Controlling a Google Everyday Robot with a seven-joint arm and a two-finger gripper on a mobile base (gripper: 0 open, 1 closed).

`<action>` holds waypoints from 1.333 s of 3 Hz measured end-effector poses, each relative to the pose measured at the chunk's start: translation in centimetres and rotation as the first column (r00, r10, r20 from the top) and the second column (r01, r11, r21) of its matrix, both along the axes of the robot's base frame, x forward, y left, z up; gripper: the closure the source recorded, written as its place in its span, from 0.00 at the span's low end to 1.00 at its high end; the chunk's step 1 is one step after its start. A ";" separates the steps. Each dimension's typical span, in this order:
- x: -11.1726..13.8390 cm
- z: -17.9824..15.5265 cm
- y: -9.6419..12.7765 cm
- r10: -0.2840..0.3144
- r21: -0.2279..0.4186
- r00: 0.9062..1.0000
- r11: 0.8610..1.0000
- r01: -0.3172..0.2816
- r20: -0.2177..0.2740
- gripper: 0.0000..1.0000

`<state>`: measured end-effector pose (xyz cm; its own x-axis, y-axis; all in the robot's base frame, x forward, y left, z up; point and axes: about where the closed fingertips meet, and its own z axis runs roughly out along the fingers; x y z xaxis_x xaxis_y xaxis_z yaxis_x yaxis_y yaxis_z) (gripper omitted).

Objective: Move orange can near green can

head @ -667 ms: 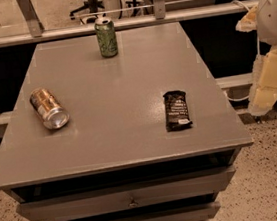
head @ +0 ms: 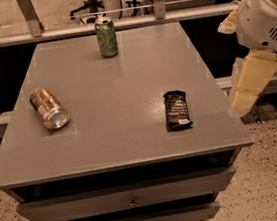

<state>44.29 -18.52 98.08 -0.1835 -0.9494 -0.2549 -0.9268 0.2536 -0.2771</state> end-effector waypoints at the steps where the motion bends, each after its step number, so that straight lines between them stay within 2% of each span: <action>1: 0.7 -1.3 6.5 0.060 0.098 0.998 0.993 -0.060 0.005 0.00; 2: 1.0 -1.9 13.1 0.115 0.208 0.993 0.971 -0.119 0.030 0.00; 3: 1.0 -1.8 13.3 0.118 0.215 0.993 0.969 -0.122 0.032 0.00; 4: 1.7 -2.3 17.1 0.157 0.315 0.987 0.935 -0.163 0.046 0.00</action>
Offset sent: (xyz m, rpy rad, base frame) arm 0.0098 0.2229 -0.0421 0.3824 0.0205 0.2016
